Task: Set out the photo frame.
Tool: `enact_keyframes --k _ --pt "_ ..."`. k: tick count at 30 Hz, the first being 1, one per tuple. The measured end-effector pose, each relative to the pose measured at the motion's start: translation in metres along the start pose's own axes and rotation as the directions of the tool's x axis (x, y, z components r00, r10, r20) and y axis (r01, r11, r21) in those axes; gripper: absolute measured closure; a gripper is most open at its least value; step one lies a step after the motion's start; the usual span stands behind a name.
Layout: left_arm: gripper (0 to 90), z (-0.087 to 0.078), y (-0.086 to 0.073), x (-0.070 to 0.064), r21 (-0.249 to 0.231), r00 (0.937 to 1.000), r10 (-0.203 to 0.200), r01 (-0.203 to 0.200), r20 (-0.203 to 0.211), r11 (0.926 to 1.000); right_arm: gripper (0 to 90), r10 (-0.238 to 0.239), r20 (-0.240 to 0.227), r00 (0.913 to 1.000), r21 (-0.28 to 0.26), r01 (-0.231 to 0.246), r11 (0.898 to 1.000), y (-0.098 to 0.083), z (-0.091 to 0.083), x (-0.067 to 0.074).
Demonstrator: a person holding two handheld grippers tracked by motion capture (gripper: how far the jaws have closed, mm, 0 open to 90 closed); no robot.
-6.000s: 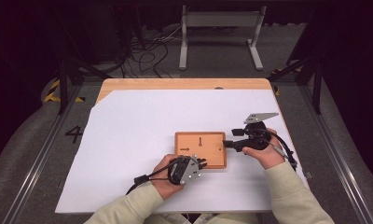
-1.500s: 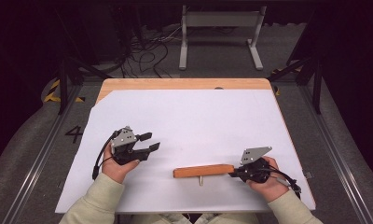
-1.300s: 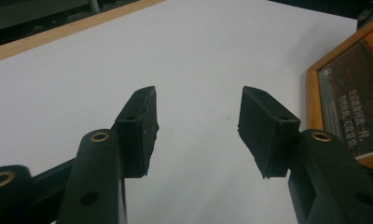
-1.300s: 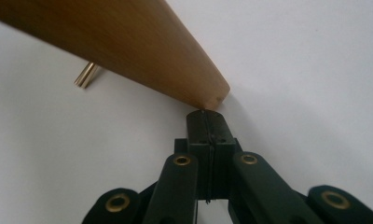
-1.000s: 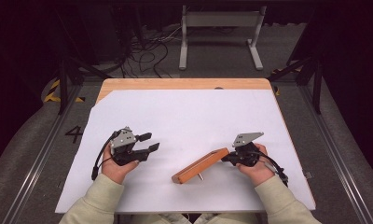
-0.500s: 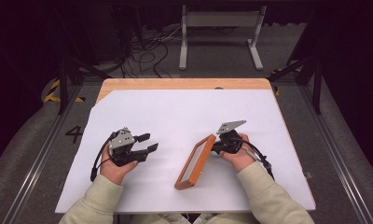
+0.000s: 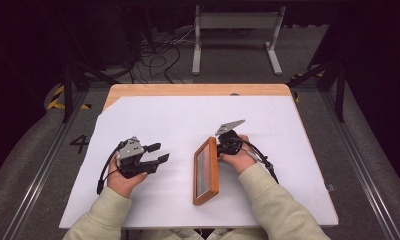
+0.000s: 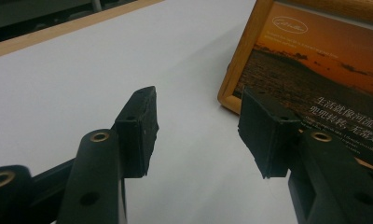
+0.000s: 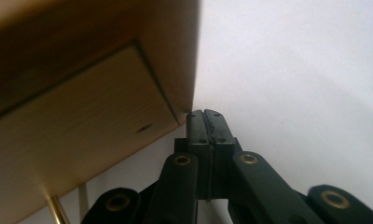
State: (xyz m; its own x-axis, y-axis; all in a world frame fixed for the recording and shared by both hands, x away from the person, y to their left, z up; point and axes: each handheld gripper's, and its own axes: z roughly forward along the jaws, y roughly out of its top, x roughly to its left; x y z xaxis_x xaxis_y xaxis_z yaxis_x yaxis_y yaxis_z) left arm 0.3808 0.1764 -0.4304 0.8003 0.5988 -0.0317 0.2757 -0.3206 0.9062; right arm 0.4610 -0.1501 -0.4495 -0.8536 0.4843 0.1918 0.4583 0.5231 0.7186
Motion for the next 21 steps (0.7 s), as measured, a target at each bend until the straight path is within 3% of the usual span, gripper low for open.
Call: enact_keyframes --k 6,9,12,17,19,21 --pt "47.4 0.000 -0.001 0.001 0.002 1.0000 -0.007 0.007 0.000 1.0000 90.0 -0.017 -0.023 0.9996 -0.007 0.017 1.000 0.013 0.009 -0.002" --pt "47.3 -0.001 -0.001 0.001 0.000 1.0000 -0.008 0.008 -0.002 1.0000 90.0 -0.018 -0.002 0.9998 0.003 0.018 1.000 0.013 0.007 -0.001" --pt "47.3 -0.001 -0.001 0.001 0.001 0.9999 -0.011 0.011 -0.004 0.9999 90.0 -0.036 0.059 0.9976 0.023 0.035 0.999 0.013 -0.007 0.002" --pt "46.9 -0.004 -0.001 0.002 0.002 0.9998 -0.012 0.012 -0.018 0.9999 81.6 -0.010 0.126 0.9920 -0.002 0.010 1.000 0.012 -0.044 0.010" --pt "46.9 -0.005 -0.002 0.003 0.003 0.9997 -0.012 0.012 -0.022 0.9999 79.2 -0.005 0.136 0.9907 -0.007 0.006 1.000 0.011 -0.049 0.012" --pt "46.2 -0.007 -0.003 0.005 0.000 0.9992 -0.024 0.024 -0.032 0.9997 65.7 0.018 0.136 0.9905 -0.011 -0.016 1.000 0.011 -0.069 0.020"
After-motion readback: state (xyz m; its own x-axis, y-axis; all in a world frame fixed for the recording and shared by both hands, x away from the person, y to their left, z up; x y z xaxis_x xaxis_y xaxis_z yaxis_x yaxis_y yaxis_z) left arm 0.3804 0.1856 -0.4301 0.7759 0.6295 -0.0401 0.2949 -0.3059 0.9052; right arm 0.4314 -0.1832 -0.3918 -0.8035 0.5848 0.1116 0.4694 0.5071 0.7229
